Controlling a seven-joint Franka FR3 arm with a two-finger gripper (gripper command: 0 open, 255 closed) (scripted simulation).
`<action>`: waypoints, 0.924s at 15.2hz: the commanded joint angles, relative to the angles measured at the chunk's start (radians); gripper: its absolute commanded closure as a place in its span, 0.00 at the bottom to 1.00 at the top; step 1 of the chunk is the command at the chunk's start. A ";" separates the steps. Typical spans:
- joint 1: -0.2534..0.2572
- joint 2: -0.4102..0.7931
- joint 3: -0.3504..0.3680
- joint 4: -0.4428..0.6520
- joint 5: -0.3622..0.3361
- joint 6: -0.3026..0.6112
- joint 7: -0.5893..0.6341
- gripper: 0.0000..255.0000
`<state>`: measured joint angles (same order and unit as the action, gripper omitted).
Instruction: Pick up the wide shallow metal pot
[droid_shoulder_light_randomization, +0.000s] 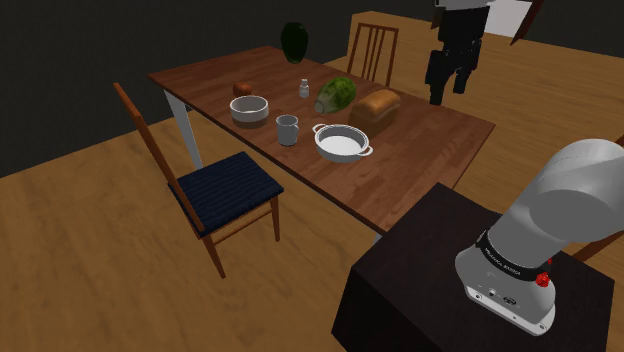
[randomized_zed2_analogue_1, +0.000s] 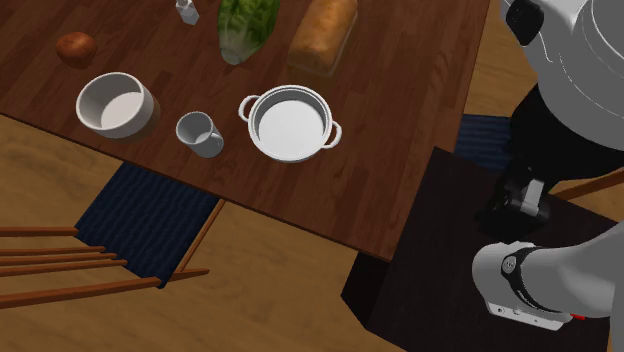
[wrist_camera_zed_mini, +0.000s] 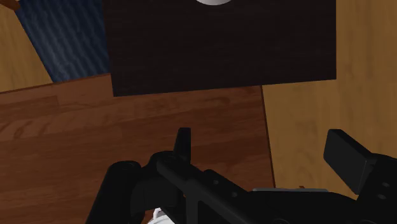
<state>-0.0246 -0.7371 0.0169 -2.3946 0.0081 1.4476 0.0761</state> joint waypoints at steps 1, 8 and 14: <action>0.000 0.000 0.000 0.000 0.000 0.000 0.000 0.00; -0.006 0.186 0.014 -0.040 -0.003 0.259 0.028 0.00; -0.014 0.385 0.024 -0.015 -0.013 0.462 0.055 0.00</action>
<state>-0.0396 -0.3949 0.0356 -2.4284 -0.0053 1.8787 0.1207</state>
